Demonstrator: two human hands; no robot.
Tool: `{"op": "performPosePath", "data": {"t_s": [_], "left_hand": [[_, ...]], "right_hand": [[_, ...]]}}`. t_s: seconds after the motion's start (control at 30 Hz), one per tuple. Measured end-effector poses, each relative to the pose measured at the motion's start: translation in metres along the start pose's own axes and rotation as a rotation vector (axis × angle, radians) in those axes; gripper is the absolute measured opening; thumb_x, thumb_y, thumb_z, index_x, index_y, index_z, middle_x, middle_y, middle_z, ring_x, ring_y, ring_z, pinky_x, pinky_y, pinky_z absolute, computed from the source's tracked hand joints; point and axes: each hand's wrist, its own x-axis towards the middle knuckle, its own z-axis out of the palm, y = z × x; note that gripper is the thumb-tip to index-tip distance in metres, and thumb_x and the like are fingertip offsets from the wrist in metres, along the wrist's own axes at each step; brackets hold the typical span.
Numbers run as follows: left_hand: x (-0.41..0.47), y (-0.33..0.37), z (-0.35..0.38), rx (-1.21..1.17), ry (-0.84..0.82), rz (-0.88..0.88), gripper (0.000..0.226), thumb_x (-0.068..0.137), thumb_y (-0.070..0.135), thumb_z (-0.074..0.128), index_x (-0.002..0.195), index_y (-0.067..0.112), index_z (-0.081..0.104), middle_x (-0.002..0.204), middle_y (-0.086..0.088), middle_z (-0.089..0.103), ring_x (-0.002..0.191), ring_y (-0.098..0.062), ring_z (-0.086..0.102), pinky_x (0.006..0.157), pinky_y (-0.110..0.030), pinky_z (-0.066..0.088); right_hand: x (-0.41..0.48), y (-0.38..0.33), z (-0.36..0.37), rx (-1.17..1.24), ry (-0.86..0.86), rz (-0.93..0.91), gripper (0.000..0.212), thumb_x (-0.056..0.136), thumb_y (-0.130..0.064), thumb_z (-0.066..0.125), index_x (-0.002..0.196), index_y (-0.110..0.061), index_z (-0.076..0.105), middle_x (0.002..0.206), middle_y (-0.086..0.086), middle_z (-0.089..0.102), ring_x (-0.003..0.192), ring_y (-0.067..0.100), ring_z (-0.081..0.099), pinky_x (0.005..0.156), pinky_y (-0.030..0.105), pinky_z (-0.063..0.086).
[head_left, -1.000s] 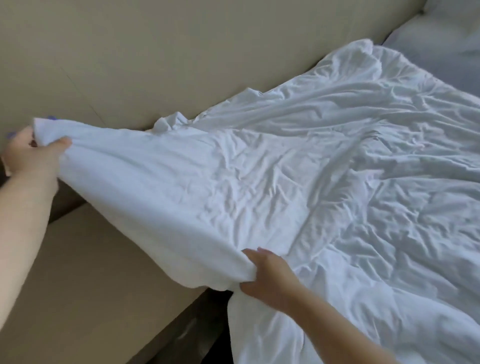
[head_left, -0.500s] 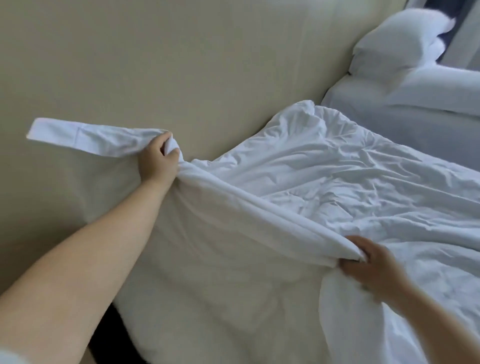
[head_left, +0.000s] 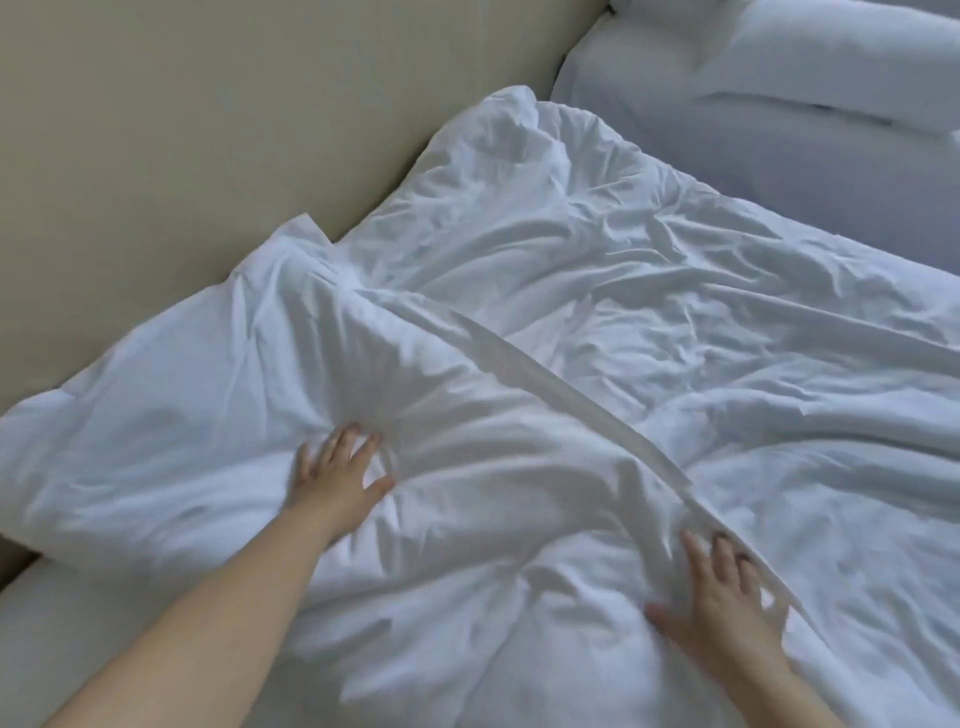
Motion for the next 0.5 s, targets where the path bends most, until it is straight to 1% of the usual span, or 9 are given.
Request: {"op": "performPosePath", "data": {"t_s": [0.1,0.17,0.23,0.3,0.33,0.37,0.4,0.43,0.5], "left_hand": [[-0.003,-0.005,0.007,0.034,-0.002,-0.017,0.059,0.096,0.048,0.027,0.147,0.030,0.004,0.156,0.005,-0.007,0.143,-0.012,-0.008,0.115,-0.035,-0.002],[-0.010,0.000,0.009,0.051,0.028,-0.030,0.058,0.096,0.048,0.027,0.147,0.029,0.007,0.156,0.004,-0.003,0.144,-0.012,-0.004,0.114,-0.034,-0.001],[-0.021,0.015,0.014,0.054,0.045,-0.001,0.059,0.095,0.052,0.020,0.147,0.028,0.007,0.156,0.003,0.000,0.144,-0.013,0.000,0.114,-0.032,-0.001],[-0.040,0.040,0.028,-0.004,0.054,0.117,0.080,0.080,0.069,0.001,0.147,0.026,0.010,0.156,0.002,0.006,0.144,-0.012,0.006,0.112,-0.027,-0.004],[-0.051,0.057,0.036,-0.026,0.065,0.226,0.094,0.071,0.074,-0.006,0.146,0.023,0.019,0.155,-0.002,0.016,0.142,-0.014,0.016,0.111,-0.024,-0.005],[-0.061,0.074,0.043,0.006,0.068,0.331,0.101,0.072,0.076,-0.010,0.142,0.019,0.033,0.148,-0.008,0.033,0.137,-0.019,0.032,0.109,-0.021,-0.005],[-0.069,0.090,0.053,0.035,0.081,0.415,0.094,0.081,0.071,-0.009,0.134,0.015,0.046,0.135,-0.012,0.051,0.127,-0.024,0.043,0.109,-0.020,-0.004],[-0.077,0.107,0.062,0.069,0.082,0.489,0.080,0.089,0.062,-0.004,0.126,0.016,0.049,0.121,-0.012,0.062,0.120,-0.026,0.045,0.110,-0.019,-0.003],[-0.092,0.140,0.075,0.140,0.068,0.631,0.061,0.094,0.053,-0.001,0.118,0.022,0.046,0.115,-0.007,0.065,0.118,-0.021,0.037,0.111,-0.021,-0.001]], "right_hand": [[-0.001,0.021,0.016,0.001,0.115,0.014,0.078,0.090,-0.048,0.043,0.147,-0.023,-0.005,0.156,0.004,-0.007,0.144,0.018,0.000,0.115,0.044,0.005],[-0.001,0.042,0.023,0.140,0.303,-0.005,0.079,0.084,-0.036,0.060,0.147,-0.017,0.016,0.155,0.009,0.012,0.143,0.024,0.014,0.113,0.047,0.001],[-0.007,0.066,0.023,0.204,0.343,0.069,0.082,0.080,-0.036,0.066,0.146,-0.017,0.021,0.154,0.007,0.019,0.142,0.024,0.018,0.111,0.044,-0.004],[-0.015,0.093,0.025,0.193,0.264,0.142,0.085,0.082,-0.045,0.060,0.147,-0.020,0.012,0.153,0.000,0.021,0.140,0.018,0.024,0.111,0.039,-0.002],[-0.020,0.105,0.025,0.192,0.218,0.162,0.086,0.082,-0.047,0.059,0.147,-0.021,0.009,0.151,-0.002,0.025,0.137,0.017,0.030,0.112,0.037,0.005],[-0.028,0.117,0.027,0.205,0.165,0.172,0.086,0.082,-0.048,0.059,0.147,-0.021,0.008,0.150,-0.002,0.029,0.134,0.018,0.035,0.111,0.035,0.015],[-0.037,0.126,0.028,0.258,0.115,0.162,0.086,0.083,-0.047,0.059,0.147,-0.020,0.008,0.148,-0.001,0.032,0.132,0.019,0.039,0.107,0.031,0.025],[-0.046,0.136,0.030,0.353,0.059,0.155,0.085,0.083,-0.043,0.061,0.147,-0.020,0.009,0.147,0.000,0.034,0.131,0.020,0.040,0.102,0.029,0.030],[-0.062,0.158,0.037,0.589,-0.030,0.135,0.085,0.080,-0.035,0.069,0.145,-0.018,0.017,0.145,0.001,0.036,0.131,0.020,0.039,0.097,0.025,0.032]]}}
